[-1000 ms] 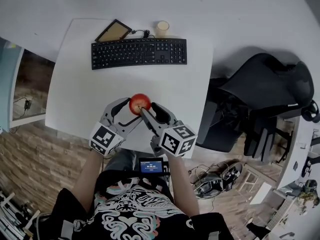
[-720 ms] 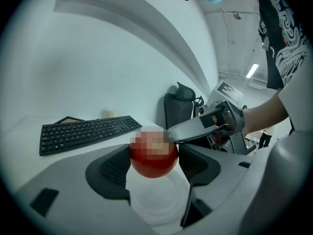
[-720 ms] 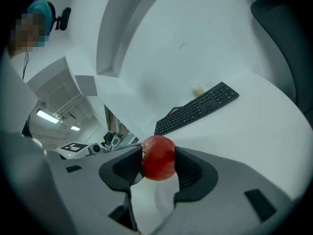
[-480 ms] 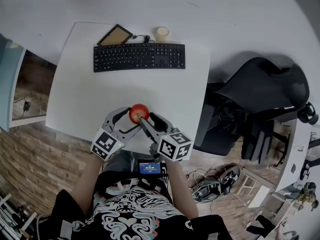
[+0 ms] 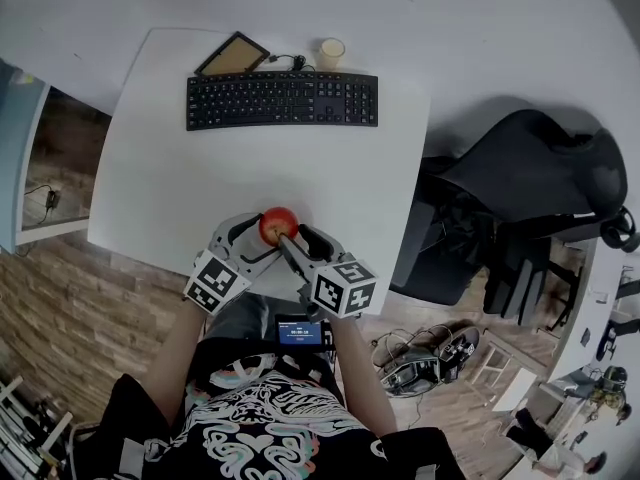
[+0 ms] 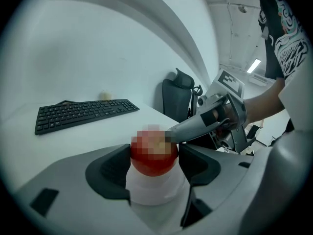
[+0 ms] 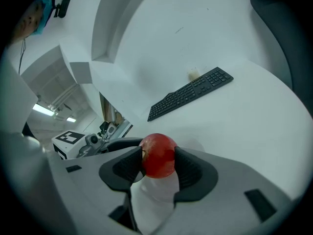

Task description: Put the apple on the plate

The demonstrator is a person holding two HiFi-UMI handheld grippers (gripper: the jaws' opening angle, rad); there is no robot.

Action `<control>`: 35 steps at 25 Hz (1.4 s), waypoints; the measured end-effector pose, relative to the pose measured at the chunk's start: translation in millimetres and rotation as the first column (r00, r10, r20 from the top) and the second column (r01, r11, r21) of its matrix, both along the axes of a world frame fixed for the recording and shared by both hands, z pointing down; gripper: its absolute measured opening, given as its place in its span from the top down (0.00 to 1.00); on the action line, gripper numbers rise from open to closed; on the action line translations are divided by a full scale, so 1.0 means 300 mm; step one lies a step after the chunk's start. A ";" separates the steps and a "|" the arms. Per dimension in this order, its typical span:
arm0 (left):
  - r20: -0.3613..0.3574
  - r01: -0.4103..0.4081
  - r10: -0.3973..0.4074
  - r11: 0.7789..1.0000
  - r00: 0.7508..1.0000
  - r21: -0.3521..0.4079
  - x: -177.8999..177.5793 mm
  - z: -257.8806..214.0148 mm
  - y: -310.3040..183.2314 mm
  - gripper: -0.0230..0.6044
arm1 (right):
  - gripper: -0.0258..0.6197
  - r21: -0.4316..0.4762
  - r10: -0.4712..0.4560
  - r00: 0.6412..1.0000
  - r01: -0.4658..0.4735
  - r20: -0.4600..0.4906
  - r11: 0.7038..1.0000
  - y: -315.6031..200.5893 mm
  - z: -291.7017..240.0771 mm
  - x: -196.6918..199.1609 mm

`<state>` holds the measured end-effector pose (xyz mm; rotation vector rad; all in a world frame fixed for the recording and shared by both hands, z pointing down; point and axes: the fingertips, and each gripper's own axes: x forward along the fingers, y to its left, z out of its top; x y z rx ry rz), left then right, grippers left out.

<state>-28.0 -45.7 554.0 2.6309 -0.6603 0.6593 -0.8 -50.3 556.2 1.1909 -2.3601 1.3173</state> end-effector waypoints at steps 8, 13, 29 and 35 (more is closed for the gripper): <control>0.027 -0.006 0.007 1.000 1.000 -0.012 0.004 0.033 0.005 0.49 | 0.61 -0.011 -0.004 1.000 0.004 0.001 1.000 0.004 0.037 -0.001; 0.017 0.015 -0.014 1.000 1.000 -0.024 0.015 0.031 -0.011 0.49 | 0.61 0.037 0.045 0.997 -0.042 -0.068 0.998 -0.015 0.025 0.025; 0.054 -0.023 0.022 1.000 0.998 0.001 0.040 0.013 -0.062 0.49 | 0.61 0.118 0.159 0.978 -0.143 -0.133 0.983 -0.067 0.008 0.065; 0.015 -0.021 0.021 0.999 1.000 0.029 0.036 -0.017 -0.066 0.49 | 0.61 0.140 0.189 0.976 -0.174 -0.106 0.975 -0.076 -0.015 0.089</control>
